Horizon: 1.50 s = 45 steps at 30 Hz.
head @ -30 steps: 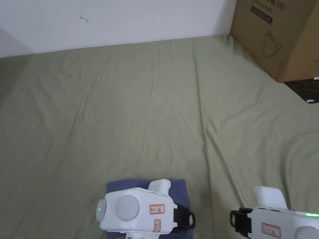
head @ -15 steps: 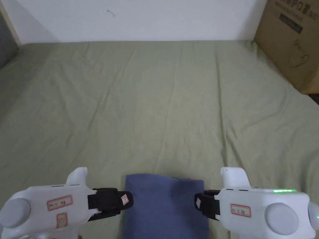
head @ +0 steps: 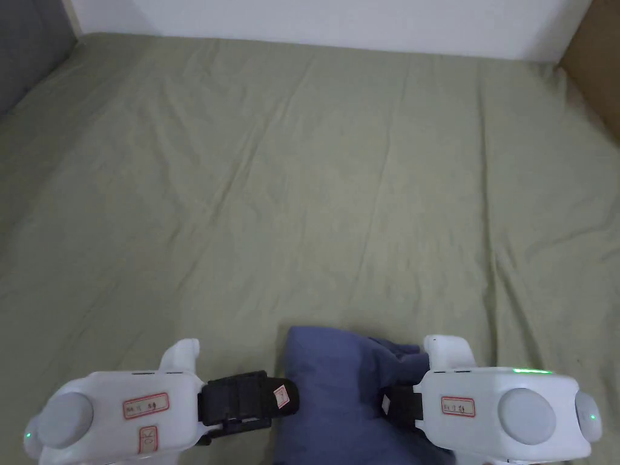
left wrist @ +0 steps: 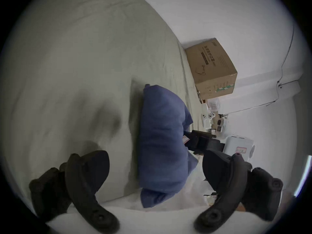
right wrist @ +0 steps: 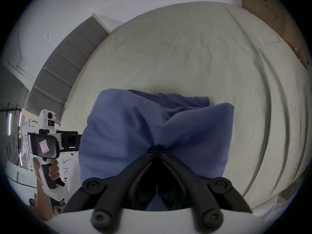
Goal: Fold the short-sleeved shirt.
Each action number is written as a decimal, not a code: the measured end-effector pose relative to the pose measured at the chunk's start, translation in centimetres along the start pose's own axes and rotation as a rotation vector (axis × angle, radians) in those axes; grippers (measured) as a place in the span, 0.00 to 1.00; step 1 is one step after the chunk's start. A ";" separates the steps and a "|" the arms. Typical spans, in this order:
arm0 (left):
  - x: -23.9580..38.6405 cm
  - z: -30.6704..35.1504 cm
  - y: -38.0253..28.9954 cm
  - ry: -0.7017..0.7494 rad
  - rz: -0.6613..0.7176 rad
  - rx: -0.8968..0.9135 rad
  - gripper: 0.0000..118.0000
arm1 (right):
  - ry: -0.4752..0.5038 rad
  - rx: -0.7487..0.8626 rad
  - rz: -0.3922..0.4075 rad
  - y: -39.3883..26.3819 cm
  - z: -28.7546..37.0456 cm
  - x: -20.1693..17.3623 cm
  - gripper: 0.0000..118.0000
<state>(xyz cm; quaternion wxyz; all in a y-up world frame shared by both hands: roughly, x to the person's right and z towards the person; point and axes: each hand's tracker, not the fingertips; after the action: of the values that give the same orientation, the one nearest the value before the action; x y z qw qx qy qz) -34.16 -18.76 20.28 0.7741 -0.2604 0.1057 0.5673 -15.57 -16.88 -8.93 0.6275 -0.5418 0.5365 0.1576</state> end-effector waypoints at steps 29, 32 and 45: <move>-1.8 1.2 5.5 0.065 -0.045 -0.052 0.28 | -0.020 0.080 0.005 -0.2 3.2 -2.8 0.00; -2.4 6.4 7.7 0.259 -0.124 -0.038 0.28 | -0.033 0.079 0.015 -0.1 3.0 -3.1 0.00; -8.2 20.1 14.9 1.122 -0.285 -0.107 0.28 | -0.066 0.023 0.026 -0.3 1.2 -3.8 0.00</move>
<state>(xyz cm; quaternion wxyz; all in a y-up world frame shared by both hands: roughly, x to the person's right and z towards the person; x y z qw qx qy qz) -53.48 -11.70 36.77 0.6543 -0.5716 0.4347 0.2372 -16.15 -14.51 -5.72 0.6488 -0.5220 0.5245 0.1775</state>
